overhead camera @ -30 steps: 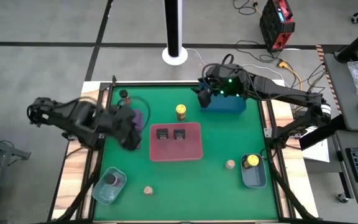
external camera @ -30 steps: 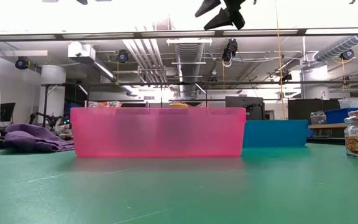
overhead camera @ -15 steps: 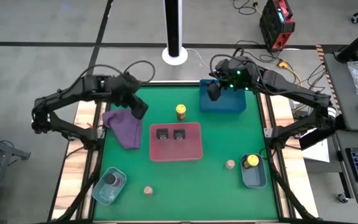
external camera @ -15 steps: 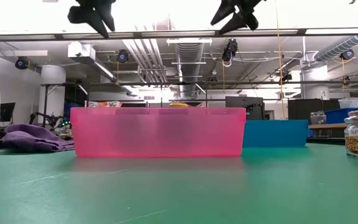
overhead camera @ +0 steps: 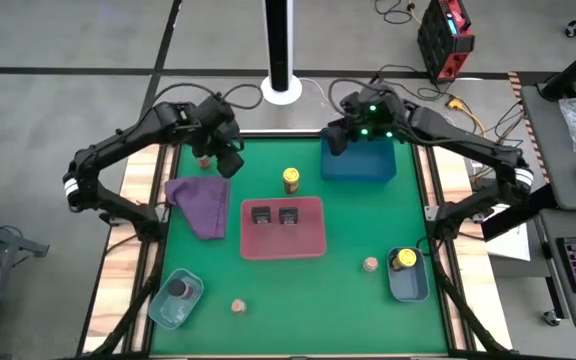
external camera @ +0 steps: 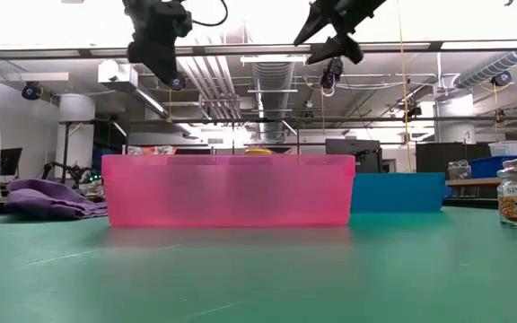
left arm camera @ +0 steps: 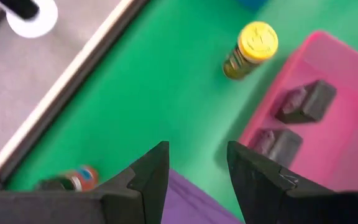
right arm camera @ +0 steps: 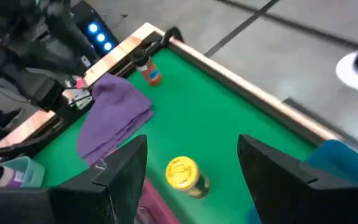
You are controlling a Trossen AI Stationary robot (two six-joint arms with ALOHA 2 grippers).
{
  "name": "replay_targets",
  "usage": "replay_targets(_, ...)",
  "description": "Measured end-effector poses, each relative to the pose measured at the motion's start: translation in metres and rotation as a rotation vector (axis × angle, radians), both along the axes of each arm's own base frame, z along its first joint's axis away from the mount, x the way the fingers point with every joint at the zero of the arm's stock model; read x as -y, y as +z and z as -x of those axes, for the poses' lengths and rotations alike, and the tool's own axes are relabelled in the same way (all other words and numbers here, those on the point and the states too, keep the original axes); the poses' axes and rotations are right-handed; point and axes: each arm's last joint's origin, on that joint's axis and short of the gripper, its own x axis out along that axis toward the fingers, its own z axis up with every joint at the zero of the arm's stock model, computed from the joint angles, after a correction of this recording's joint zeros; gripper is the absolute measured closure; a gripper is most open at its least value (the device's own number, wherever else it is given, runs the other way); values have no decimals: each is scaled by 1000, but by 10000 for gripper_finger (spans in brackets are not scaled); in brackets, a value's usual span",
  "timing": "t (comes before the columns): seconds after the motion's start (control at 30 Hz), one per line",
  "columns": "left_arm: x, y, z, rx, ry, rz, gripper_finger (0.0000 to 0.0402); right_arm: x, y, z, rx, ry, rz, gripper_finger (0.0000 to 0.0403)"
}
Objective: Sort spices by type
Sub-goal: Put the yellow seasoning bottle into the gray bin
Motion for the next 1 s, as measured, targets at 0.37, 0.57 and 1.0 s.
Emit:
replay_targets(0.37,-19,26,16,78,85,-323,255,18,-22,-53,-50,-5,-121,101)
replay_targets(0.57,-10,44,33,155,103,-376,255,28,-41,-82,-183,8,-209,69)
replay_targets(1.0,-7,50,39,159,64,-421,255,20,-82,-139,-426,8,-351,62)
